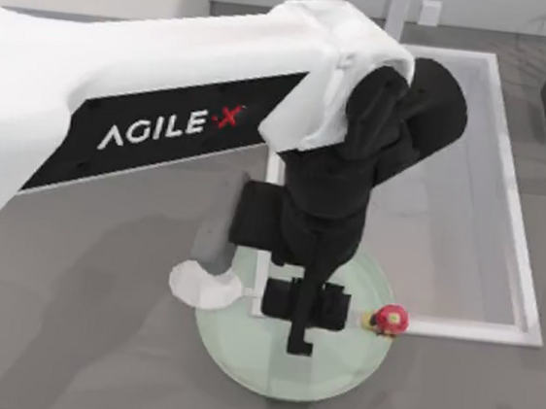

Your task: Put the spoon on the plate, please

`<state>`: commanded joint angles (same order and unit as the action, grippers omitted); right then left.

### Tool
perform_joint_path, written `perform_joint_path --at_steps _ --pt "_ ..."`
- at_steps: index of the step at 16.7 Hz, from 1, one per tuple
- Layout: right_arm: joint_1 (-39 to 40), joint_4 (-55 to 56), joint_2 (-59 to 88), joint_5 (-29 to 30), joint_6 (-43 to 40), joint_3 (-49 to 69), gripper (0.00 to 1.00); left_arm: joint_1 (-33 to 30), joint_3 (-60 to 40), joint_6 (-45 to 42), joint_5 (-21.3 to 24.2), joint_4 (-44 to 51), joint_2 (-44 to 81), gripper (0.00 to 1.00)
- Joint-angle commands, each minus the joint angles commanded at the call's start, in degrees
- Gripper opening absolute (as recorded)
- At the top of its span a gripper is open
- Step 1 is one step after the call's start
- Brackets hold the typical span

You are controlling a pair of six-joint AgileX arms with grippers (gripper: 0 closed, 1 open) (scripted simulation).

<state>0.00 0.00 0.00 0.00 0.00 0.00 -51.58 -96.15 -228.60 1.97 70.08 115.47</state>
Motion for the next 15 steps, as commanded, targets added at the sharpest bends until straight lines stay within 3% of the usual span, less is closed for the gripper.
perform_joint_path --at_steps 15 --pt "0.0 0.0 0.0 0.0 0.0 0.0 1.0 4.44 1.44 3.73 -3.1 -10.29 9.09 0.0"
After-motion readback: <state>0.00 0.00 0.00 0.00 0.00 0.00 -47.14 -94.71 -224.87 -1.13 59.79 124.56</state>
